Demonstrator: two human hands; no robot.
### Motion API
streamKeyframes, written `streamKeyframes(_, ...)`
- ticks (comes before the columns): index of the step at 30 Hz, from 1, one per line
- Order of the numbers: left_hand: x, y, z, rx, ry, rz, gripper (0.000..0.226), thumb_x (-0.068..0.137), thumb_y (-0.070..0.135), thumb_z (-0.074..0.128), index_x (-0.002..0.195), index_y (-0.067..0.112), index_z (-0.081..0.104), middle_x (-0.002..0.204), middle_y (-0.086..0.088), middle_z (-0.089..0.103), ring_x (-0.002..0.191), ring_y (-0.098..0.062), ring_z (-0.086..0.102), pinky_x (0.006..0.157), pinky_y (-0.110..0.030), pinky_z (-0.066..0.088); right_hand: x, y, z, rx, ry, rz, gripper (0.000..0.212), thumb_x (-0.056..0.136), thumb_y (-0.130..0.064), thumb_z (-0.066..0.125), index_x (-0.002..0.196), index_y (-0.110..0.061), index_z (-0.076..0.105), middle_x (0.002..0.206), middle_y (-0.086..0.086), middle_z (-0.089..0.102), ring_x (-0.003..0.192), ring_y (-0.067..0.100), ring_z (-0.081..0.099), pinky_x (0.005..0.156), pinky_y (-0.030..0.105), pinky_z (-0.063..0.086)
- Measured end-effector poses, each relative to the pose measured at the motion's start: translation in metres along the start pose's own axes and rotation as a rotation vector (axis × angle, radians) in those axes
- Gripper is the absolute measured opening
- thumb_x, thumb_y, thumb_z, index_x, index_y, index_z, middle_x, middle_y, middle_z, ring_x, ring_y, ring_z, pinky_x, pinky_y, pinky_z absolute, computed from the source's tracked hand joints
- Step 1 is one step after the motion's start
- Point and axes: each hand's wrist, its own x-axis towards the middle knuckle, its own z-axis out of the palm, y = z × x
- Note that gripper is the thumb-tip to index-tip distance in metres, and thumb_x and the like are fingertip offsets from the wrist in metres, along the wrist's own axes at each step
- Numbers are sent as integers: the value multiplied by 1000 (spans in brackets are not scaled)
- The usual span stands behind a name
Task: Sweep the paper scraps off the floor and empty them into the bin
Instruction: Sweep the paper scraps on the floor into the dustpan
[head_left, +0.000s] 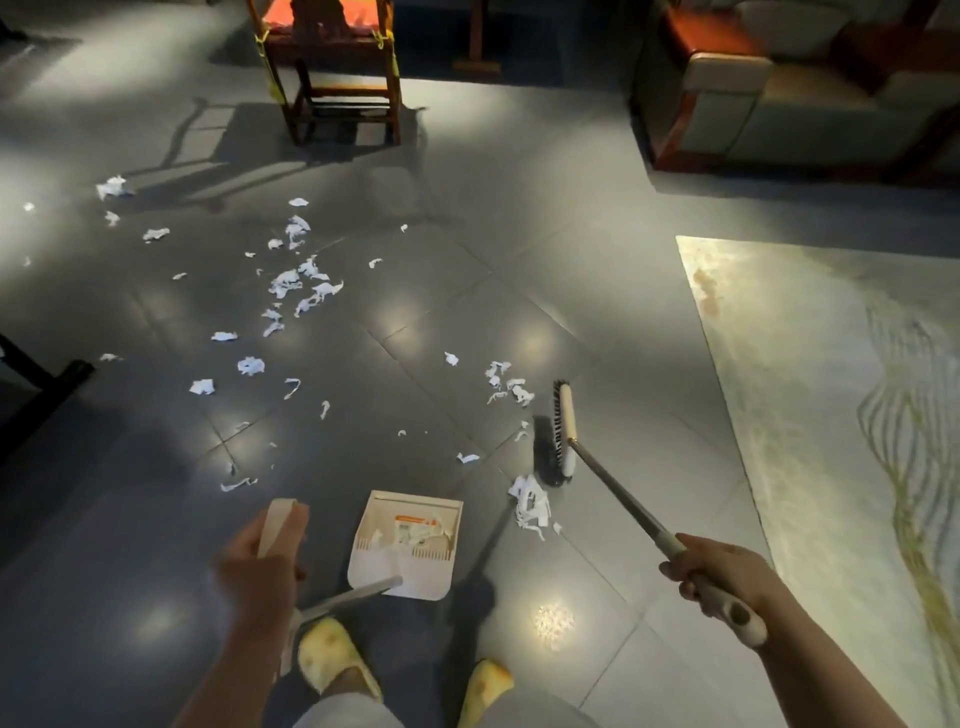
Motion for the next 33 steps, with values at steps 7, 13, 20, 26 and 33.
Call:
streamKeyframes(7, 25, 12, 22, -66, -116, 32, 25, 70, 57, 65, 70, 33, 70, 46, 7, 52, 45, -18, 47, 58, -26, 38, -7, -10, 36, -144, 185, 41, 6, 68, -1, 66, 70, -1, 71, 52, 10, 62, 44, 20, 53, 42, 22, 43)
streamKeyframes(13, 65, 23, 15, -59, -215, 69, 23, 89, 29, 70, 73, 14, 68, 54, -1, 51, 43, -15, 45, 50, -20, 36, -10, -16, 104, 210, 21, 186, 30, 47, -3, 78, 71, 0, 60, 61, 9, 59, 50, 17, 54, 48, 22, 46)
streamKeyframes(20, 128, 42, 2, -21, -319, 88, 23, 88, 27, 72, 71, 12, 68, 47, 4, 50, 48, -22, 45, 56, -30, 39, -19, -66, 156, 476, -84, 134, 16, 68, 5, 65, 82, 4, 58, 66, 9, 56, 49, 13, 48, 34, 14, 35)
streamKeyframes(26, 174, 54, -1, 38, -393, 79, 24, 90, 31, 70, 70, 16, 68, 42, 6, 50, 49, -21, 49, 56, -31, 41, -30, -98, 188, 211, 18, 92, 29, 71, 10, 63, 97, -3, 67, 63, 13, 61, 40, 17, 49, 35, 18, 35)
streamKeyframes(33, 210, 58, -9, 46, -513, 45, 12, 89, 27, 71, 81, 17, 72, 49, 10, 53, 53, -17, 49, 51, -29, 43, -18, -129, 248, 40, 153, 84, 10, 61, 7, 64, 67, 3, 70, 51, 14, 62, 45, 24, 54, 48, 28, 47)
